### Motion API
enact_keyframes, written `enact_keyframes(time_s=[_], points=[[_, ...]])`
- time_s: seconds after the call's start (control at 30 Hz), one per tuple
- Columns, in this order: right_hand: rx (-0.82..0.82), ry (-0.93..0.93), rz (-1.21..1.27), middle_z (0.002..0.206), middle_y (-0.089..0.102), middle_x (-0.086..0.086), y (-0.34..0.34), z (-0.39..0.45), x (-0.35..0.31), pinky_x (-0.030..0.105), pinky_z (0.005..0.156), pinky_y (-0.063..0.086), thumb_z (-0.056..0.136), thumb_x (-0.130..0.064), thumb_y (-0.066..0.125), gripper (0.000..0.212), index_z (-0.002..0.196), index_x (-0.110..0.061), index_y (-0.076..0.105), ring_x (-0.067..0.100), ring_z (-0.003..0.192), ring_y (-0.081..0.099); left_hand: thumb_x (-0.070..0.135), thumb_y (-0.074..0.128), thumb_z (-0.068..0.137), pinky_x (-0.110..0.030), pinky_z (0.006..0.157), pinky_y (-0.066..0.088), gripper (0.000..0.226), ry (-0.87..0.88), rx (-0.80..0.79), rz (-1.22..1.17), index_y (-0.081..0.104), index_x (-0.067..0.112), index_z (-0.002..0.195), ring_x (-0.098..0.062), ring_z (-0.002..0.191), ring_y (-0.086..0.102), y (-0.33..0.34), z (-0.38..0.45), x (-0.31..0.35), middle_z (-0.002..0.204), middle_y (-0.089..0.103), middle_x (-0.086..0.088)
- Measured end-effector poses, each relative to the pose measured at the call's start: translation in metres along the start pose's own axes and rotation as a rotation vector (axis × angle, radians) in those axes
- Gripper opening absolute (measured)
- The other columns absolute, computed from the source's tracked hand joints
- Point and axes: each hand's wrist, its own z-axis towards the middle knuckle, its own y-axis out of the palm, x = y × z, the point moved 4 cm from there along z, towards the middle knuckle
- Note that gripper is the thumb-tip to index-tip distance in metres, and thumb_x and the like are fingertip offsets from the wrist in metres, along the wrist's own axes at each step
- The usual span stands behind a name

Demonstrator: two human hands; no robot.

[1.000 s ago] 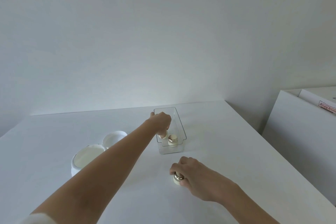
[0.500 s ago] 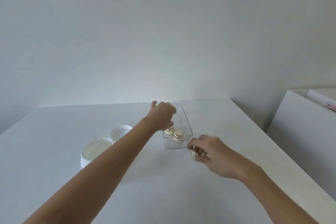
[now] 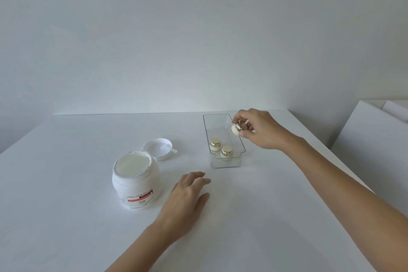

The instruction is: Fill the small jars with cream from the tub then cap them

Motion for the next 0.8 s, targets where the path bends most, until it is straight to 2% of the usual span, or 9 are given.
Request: enact_keyframes(time_s=[0.07,0.17,0.37,0.53,0.67,0.8], points=[[-0.034,-0.008,-0.036,0.101,0.052,0.0,0.009,0.015,0.002,0.023,0.075,0.04,0.088,-0.006,0.06,0.025,0.109,-0.021,0.06,0.007,0.082,0.053,0.03,0.045,0.101,-0.025,0.114,0.023,0.039,-0.02,-0.015,0.044,0.046,0.02,0.139,-0.017,0.141,0.029,0.012,-0.003,-0.003,0.152,0.036,-0.001],[-0.084,-0.022,-0.109,0.105,0.053,0.005,0.024,0.035,0.007,0.025,0.077,0.039,0.089,-0.003,0.058,0.027,0.112,-0.017,0.059,0.015,0.088,0.051,0.038,0.035,0.103,-0.024,0.117,0.01,0.042,-0.042,-0.023,0.116,0.04,0.021,0.142,-0.015,0.145,0.018,0.021,-0.006,-0.005,0.157,0.027,0.0],[-0.149,-0.045,-0.328,0.101,0.055,-0.001,0.051,0.069,0.02,0.034,0.084,0.036,0.089,-0.003,0.054,0.031,0.113,-0.021,0.057,0.025,0.105,0.038,0.043,0.025,0.103,-0.029,0.12,0.005,0.046,-0.052,-0.029,0.173,0.032,0.027,0.145,-0.011,0.148,0.011,0.025,-0.01,-0.006,0.159,0.022,0.005],[-0.231,-0.082,-0.513,0.085,0.054,-0.012,0.07,0.083,0.02,0.033,0.078,0.023,0.085,-0.001,0.049,0.037,0.112,-0.025,0.057,0.025,0.108,0.036,0.041,0.028,0.102,-0.026,0.118,0.008,0.043,-0.034,0.007,0.146,0.039,0.025,0.141,-0.013,0.145,0.018,0.02,-0.008,-0.003,0.154,0.03,0.005],[-0.268,-0.075,-0.588,0.091,0.064,-0.009,0.079,0.086,0.021,0.033,0.077,0.021,0.083,0.003,0.049,0.042,0.112,-0.027,0.057,0.025,0.106,0.035,0.04,0.031,0.101,-0.026,0.116,0.012,0.041,-0.023,0.031,0.112,0.045,0.023,0.135,-0.016,0.142,0.024,0.018,-0.008,-0.002,0.15,0.036,0.003],[-0.268,-0.072,-0.606,0.087,0.062,-0.01,0.085,0.087,0.025,0.033,0.075,0.019,0.082,0.003,0.05,0.043,0.112,-0.027,0.057,0.024,0.104,0.035,0.038,0.036,0.099,-0.028,0.115,0.017,0.039,-0.025,0.054,0.078,0.05,0.021,0.13,-0.019,0.139,0.031,0.018,-0.008,-0.003,0.147,0.042,0.001]])
